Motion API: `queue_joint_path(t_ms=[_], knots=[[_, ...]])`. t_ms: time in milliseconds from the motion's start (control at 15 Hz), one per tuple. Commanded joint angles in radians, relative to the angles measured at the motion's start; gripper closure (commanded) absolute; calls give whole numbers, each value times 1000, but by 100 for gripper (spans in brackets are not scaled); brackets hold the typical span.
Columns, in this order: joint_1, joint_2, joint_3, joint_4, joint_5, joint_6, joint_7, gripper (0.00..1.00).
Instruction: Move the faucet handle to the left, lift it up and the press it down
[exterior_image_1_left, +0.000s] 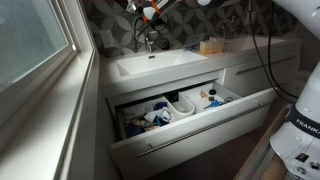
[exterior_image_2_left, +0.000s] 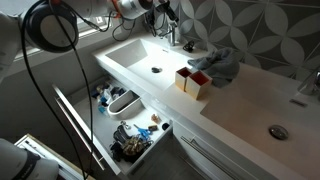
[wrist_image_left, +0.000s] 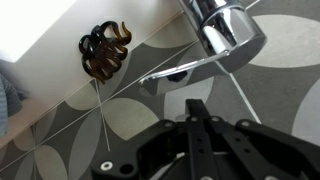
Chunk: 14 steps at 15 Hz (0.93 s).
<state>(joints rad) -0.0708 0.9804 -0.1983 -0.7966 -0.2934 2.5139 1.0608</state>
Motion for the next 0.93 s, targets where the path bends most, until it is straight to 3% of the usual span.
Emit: queue_joint_path(t_ms=[0,600,867], knots=[[3,60,-33,82,-11,2,40,100],[4,30,6,75,22,-178,-37,100],[-12,2,79,81,72,-293,-137,100]])
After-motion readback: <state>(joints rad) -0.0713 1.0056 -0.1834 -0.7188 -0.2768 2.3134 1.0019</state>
